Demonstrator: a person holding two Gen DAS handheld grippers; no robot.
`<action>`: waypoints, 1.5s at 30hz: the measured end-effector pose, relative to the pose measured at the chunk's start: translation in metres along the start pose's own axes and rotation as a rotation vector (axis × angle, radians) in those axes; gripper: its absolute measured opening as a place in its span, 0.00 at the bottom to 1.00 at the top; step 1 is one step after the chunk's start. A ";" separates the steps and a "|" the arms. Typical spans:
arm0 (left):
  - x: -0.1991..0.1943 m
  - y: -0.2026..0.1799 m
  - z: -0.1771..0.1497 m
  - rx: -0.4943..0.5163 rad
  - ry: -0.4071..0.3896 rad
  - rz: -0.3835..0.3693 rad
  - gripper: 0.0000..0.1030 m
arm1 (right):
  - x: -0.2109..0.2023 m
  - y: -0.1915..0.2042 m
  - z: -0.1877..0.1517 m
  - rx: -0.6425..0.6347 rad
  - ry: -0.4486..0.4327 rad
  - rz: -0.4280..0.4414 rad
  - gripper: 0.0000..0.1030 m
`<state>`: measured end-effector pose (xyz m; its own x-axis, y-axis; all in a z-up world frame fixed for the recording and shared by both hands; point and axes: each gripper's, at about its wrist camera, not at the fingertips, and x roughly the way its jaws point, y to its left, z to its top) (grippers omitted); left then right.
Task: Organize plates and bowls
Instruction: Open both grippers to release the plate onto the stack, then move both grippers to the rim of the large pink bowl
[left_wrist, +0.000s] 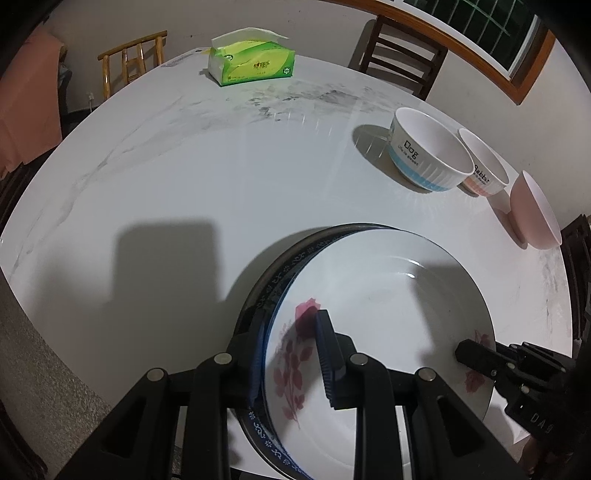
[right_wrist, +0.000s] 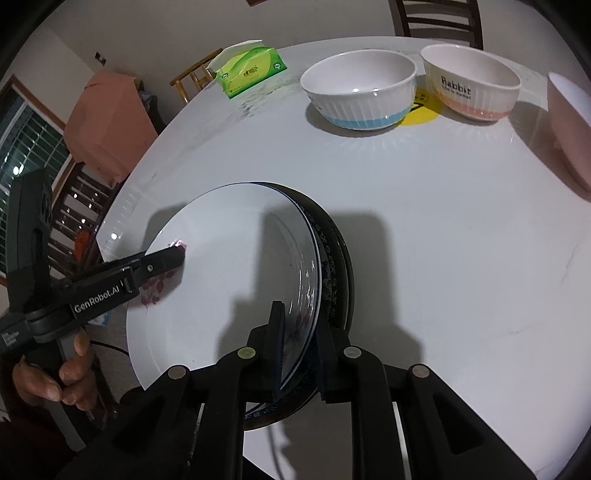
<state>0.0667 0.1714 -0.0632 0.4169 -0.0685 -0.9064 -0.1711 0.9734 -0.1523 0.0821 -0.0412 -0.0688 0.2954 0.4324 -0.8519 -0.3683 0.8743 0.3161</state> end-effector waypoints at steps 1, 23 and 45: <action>0.000 -0.001 0.000 0.003 0.001 0.004 0.25 | 0.000 0.002 0.000 -0.011 0.000 -0.012 0.17; -0.006 -0.012 0.001 0.048 -0.035 0.076 0.32 | 0.000 0.031 -0.003 -0.153 0.035 -0.157 0.35; -0.027 -0.063 0.011 0.119 -0.067 0.024 0.41 | -0.060 -0.022 -0.008 0.046 -0.129 -0.127 0.50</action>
<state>0.0763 0.1146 -0.0244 0.4736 -0.0339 -0.8801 -0.0760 0.9940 -0.0792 0.0658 -0.0882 -0.0278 0.4484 0.3397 -0.8268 -0.2811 0.9316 0.2303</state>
